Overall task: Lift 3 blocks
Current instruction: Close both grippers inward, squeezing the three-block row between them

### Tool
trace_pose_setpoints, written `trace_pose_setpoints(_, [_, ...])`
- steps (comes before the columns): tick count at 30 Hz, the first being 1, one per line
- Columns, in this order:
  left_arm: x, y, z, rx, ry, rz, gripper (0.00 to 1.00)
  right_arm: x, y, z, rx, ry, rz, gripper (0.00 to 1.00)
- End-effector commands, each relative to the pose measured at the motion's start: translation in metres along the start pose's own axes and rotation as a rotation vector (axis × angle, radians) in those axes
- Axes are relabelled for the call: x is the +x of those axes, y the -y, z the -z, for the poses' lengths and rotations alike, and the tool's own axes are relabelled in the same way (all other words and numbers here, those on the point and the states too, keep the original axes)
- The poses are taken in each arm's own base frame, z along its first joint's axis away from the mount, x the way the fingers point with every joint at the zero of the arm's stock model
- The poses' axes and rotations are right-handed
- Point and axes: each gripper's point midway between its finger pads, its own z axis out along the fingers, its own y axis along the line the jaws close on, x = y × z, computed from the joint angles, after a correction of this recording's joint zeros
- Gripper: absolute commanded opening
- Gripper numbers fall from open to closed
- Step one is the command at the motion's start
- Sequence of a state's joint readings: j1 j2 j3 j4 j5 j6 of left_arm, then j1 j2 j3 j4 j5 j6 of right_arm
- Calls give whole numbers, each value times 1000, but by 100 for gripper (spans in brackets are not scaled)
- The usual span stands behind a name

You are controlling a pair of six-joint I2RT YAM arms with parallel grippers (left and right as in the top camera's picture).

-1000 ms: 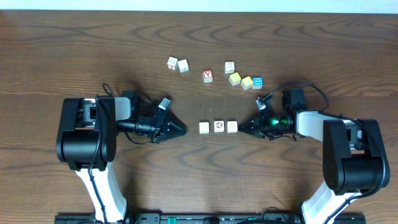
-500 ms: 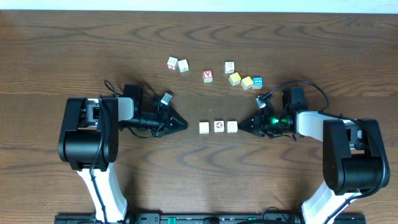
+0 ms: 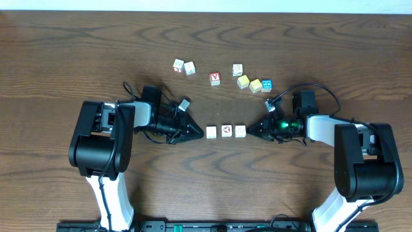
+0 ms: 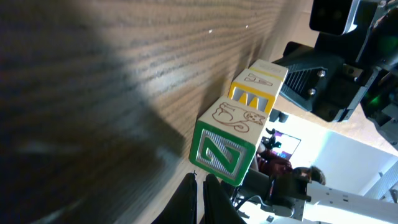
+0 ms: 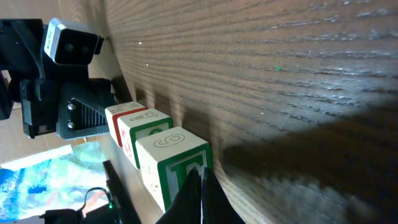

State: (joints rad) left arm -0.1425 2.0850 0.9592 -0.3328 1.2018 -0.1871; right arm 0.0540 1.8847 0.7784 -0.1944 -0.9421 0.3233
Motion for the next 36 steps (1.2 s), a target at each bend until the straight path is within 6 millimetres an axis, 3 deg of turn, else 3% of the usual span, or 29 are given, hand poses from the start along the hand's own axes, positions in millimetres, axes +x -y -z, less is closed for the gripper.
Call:
trace_pose_setpoints(1, [-3,-19,-1,-74,21,33,7,2,-2,-2,-8,-8,-13,2])
trace_pose_setpoints(7, [-12,-15,-2,-65,47,28,7,1,-4,-3,-13,-4,-3,2])
trace_pose_setpoints(36, [0,-4,-17,-33,-11,31,7,3,-12,-11,-22,-16,7,2])
